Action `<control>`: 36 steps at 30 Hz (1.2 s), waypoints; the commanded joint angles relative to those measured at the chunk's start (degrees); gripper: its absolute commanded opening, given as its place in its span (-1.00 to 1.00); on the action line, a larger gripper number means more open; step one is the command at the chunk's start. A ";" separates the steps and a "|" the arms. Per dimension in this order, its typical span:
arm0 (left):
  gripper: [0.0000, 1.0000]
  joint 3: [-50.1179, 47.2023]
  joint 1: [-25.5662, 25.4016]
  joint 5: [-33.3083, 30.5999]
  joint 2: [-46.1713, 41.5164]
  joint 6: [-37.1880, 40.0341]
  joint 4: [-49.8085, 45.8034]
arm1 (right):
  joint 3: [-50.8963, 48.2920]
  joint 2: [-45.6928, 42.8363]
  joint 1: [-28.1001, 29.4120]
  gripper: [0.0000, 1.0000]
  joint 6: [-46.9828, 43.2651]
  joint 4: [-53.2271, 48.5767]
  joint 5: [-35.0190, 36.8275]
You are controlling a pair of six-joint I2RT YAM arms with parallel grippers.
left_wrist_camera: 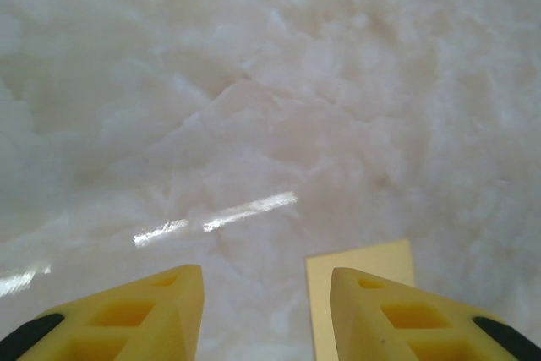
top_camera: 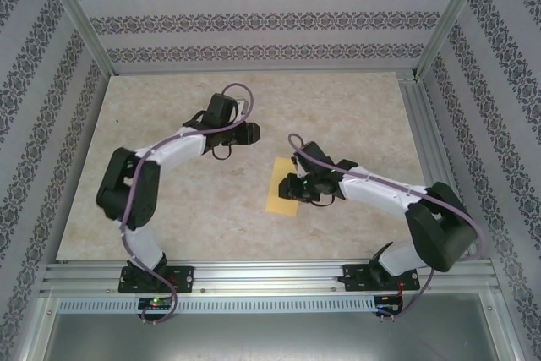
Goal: Fold a paper plane with a square sheet of paper (fold left side to right side)
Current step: Fold the triangle a second time at the center of the table.
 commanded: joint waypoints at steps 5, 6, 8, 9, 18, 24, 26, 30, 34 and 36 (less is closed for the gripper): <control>-0.04 -13.36 -4.69 1.61 -11.63 -3.75 2.46 | -2.95 -4.16 -8.78 -0.25 -2.47 0.22 -5.07; -0.04 -14.73 -5.68 2.07 -12.28 -5.01 2.97 | -4.38 -4.08 -9.75 -0.25 -1.65 1.39 -6.19; -0.04 -17.27 -7.96 3.20 -12.58 -7.83 4.82 | -6.25 -3.73 -11.21 -0.24 -0.53 3.38 -7.97; -0.04 -18.37 -9.23 3.45 -12.56 -9.36 5.83 | -7.05 -3.48 -12.22 -0.24 -0.27 4.42 -8.56; -0.04 -22.61 -15.95 2.36 -10.13 -18.88 8.47 | 0.17 2.05 -16.12 -0.21 -8.32 -3.22 -1.67; -0.03 -23.19 -18.30 1.70 -8.41 -20.96 7.85 | 0.33 4.83 -14.19 -0.13 -5.60 -0.83 -3.36; -0.03 -23.25 -18.75 1.68 -8.10 -21.32 7.64 | -0.44 4.43 -12.81 -0.10 -4.04 -0.78 -3.52; -0.03 -23.23 -19.45 1.40 -7.70 -21.95 6.59 | -4.10 2.15 -10.54 -0.05 -0.38 0.72 -3.45; -0.02 -23.90 -20.07 1.29 -8.21 -23.23 6.05 | -7.16 0.78 -9.94 -0.05 1.51 2.39 -3.76; 0.00 -24.35 -20.32 1.74 -8.85 -24.32 5.99 | -7.62 0.39 -9.98 -0.05 1.68 2.31 -3.75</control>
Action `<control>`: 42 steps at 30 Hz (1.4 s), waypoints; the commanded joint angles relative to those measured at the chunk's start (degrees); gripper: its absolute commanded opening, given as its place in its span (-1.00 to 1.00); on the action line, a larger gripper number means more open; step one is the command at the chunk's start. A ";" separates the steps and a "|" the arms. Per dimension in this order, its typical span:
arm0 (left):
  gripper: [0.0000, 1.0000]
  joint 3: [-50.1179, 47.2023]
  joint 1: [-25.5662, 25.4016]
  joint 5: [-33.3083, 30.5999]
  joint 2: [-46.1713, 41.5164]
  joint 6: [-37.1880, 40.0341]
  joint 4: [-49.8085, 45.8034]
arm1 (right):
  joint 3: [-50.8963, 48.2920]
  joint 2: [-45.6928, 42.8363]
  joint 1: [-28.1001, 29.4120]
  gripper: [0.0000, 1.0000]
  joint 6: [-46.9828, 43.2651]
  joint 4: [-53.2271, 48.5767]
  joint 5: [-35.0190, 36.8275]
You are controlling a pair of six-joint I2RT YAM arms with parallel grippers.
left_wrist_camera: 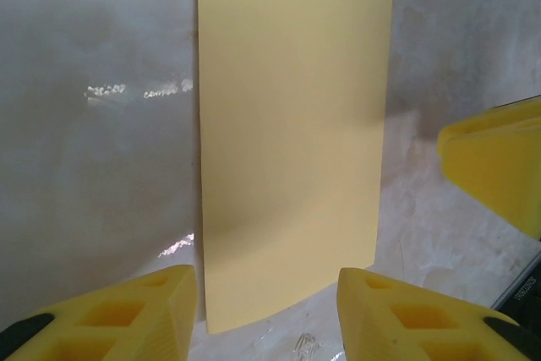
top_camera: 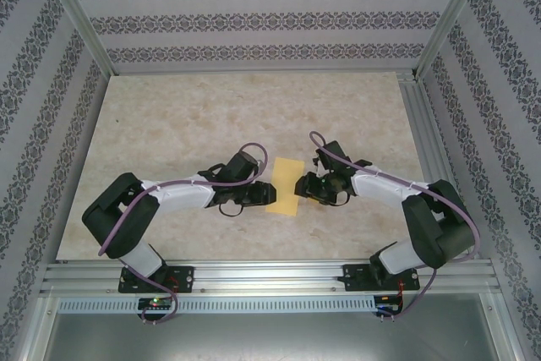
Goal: Fold a paper plane with a square sheet of paper (fold left side to right side)
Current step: Fold the triangle a second time at the center of the table.
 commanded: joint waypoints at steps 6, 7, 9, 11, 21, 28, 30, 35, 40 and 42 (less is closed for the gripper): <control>0.08 -3.19 -2.26 -0.76 -3.31 -6.18 -0.41 | -2.93 -2.75 0.38 -0.05 3.32 2.77 -0.58; 0.09 -3.20 -2.31 -0.79 -3.10 -6.49 -0.46 | -3.13 -2.40 0.38 -0.05 3.50 3.39 -0.85; 0.09 -3.46 -2.49 -0.75 -2.55 -6.99 0.35 | -3.23 -1.72 0.62 -0.05 3.90 4.33 -1.40; 0.09 -3.68 -2.58 -0.08 -2.02 -7.53 2.14 | -3.05 -1.36 1.07 -0.06 4.04 4.69 -1.25; 0.04 -2.41 -3.61 0.60 0.05 -7.73 3.24 | -2.66 0.06 2.22 -0.14 4.61 5.40 -1.05; 0.02 -1.66 -4.46 0.94 1.20 -7.70 3.38 | -2.52 0.26 2.40 -0.17 4.74 5.18 -1.09; -0.01 -1.45 -4.74 1.27 1.42 -7.69 3.71 | -2.61 0.13 2.38 -0.18 4.81 5.10 -1.29; -0.05 -0.36 -5.61 1.99 2.29 -7.64 4.31 | -2.61 0.46 2.84 -0.18 5.17 5.20 -1.75; -0.07 0.73 -6.52 2.51 3.07 -7.62 5.03 | -2.78 0.57 3.09 -0.20 5.53 5.57 -1.88; -0.07 1.27 -6.96 2.52 3.26 -7.58 5.08 | -2.79 0.18 3.19 -0.22 5.63 5.37 -1.60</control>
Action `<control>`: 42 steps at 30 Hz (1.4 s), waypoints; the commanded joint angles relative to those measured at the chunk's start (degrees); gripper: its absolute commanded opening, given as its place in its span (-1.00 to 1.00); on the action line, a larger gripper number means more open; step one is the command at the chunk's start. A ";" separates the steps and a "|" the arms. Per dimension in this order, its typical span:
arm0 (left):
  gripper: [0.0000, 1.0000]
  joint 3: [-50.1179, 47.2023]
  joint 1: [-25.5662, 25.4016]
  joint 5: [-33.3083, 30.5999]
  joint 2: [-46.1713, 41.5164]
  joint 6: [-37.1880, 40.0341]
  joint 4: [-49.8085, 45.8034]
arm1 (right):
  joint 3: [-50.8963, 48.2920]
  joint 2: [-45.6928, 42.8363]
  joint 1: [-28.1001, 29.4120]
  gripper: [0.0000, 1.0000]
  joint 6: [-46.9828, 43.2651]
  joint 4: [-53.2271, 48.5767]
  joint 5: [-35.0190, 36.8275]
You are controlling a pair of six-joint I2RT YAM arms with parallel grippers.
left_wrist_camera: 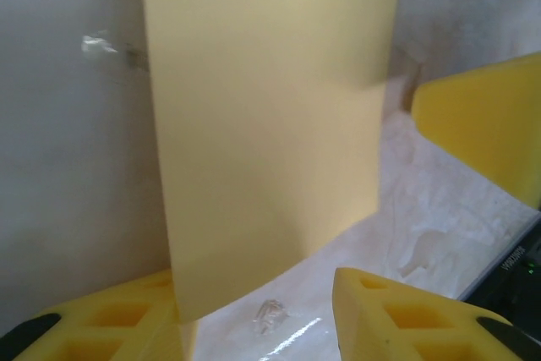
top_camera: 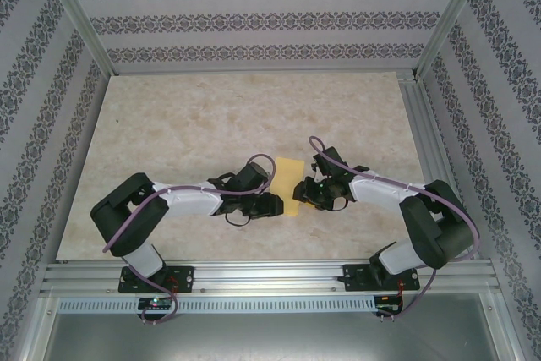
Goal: Fold a paper plane with a square sheet of paper (fold left side to right side)
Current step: Fold the triangle a second time at the center of the table.
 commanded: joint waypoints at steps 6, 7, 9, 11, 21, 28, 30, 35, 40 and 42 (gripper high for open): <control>-0.07 2.42 -1.64 0.91 1.20 -0.63 2.61 | -0.25 0.05 0.92 -0.26 1.01 0.78 -0.66; -0.07 2.46 -1.63 0.77 1.19 -0.65 2.50 | -0.25 -0.01 0.87 -0.26 1.10 0.64 -0.66; -0.07 2.42 -1.68 0.58 1.15 -0.74 2.53 | -0.51 -0.35 0.92 -0.24 1.41 0.43 -0.27; -0.07 2.46 -1.68 0.56 1.07 -0.74 2.49 | -1.06 -0.72 0.92 -0.23 2.16 0.97 -0.63; -0.07 2.61 -1.68 0.55 1.37 -0.67 2.65 | -4.35 -2.40 1.29 -0.23 8.13 4.73 -3.90; -0.07 2.65 -1.69 0.69 1.68 -0.63 3.01 | -5.68 -2.38 1.36 -0.24 10.17 6.87 -4.89; -0.07 2.59 -1.71 0.69 1.76 -0.69 3.07 | -5.77 -1.80 1.36 -0.24 10.57 7.81 -5.26; -0.07 2.62 -1.76 0.67 1.68 -0.67 3.05 | -6.12 -1.10 1.40 -0.26 12.08 10.35 -6.15; -0.07 2.51 -1.76 0.67 1.76 -0.73 3.24 | -6.22 -1.09 1.36 -0.27 13.76 12.91 -7.08; -0.07 2.45 -1.77 0.65 1.68 -0.70 3.11 | -5.84 -1.19 1.36 -0.28 13.34 12.36 -6.74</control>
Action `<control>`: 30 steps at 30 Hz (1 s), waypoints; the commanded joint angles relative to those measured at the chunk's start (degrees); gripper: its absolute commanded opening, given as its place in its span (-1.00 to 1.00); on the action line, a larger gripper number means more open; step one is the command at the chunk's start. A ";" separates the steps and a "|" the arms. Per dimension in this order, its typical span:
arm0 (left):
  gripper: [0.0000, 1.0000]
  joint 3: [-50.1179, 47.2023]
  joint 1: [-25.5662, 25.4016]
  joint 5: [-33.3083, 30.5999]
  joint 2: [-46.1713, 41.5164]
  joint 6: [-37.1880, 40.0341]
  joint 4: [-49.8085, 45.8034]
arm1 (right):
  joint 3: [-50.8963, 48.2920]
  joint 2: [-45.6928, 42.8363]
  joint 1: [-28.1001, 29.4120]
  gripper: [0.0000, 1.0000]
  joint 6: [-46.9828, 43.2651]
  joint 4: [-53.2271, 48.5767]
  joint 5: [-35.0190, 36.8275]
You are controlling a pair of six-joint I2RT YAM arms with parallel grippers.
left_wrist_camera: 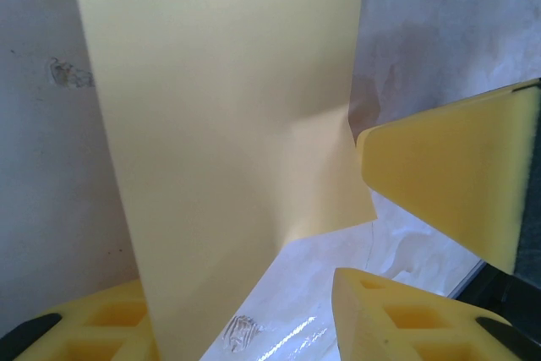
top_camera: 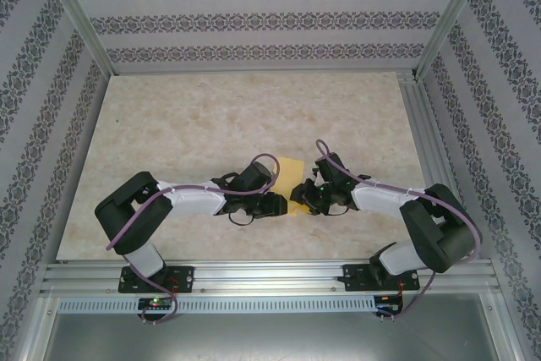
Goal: Fold a paper plane with a square sheet of paper (fold left side to right side)
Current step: Fold the triangle a second time at the center of the table.
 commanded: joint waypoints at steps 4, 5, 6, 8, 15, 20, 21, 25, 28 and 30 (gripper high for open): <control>-0.07 0.80 -1.05 0.03 -0.05 -0.70 1.69 | 0.51 0.14 0.44 -0.29 0.20 0.34 0.22; -0.07 0.67 -1.06 -0.09 -0.15 -0.65 1.52 | 0.53 0.15 0.35 -0.29 0.10 0.33 0.15; -0.07 0.55 -0.99 -0.33 -0.33 -0.63 1.48 | 0.61 0.29 0.31 -0.29 0.06 0.28 0.14; -0.07 0.41 -1.05 -0.50 -0.59 -0.63 1.41 | 0.54 0.77 0.68 -0.29 0.52 0.56 -0.24; -0.07 0.49 -1.06 -0.71 -0.46 -0.40 1.08 | -2.22 -0.12 1.05 -0.28 1.13 -0.37 0.85; -0.07 0.38 -1.07 -0.79 -0.60 -0.39 1.08 | -2.65 0.30 1.23 -0.30 1.88 0.89 0.32; -0.07 0.42 -1.07 -0.78 -0.60 -0.34 1.18 | -2.55 0.31 1.30 -0.32 1.88 0.75 0.24; -0.07 0.23 -1.05 -0.90 -0.77 -0.39 1.16 | -2.46 0.03 1.31 -0.39 2.04 0.56 0.23; -0.07 0.19 -1.03 -0.97 -0.80 -0.39 1.10 | -2.46 -0.42 1.32 -0.48 2.39 0.77 0.23; -0.07 0.21 -1.07 -1.05 -0.78 -0.39 0.99 | -2.16 -0.96 1.32 -0.55 2.51 0.89 0.40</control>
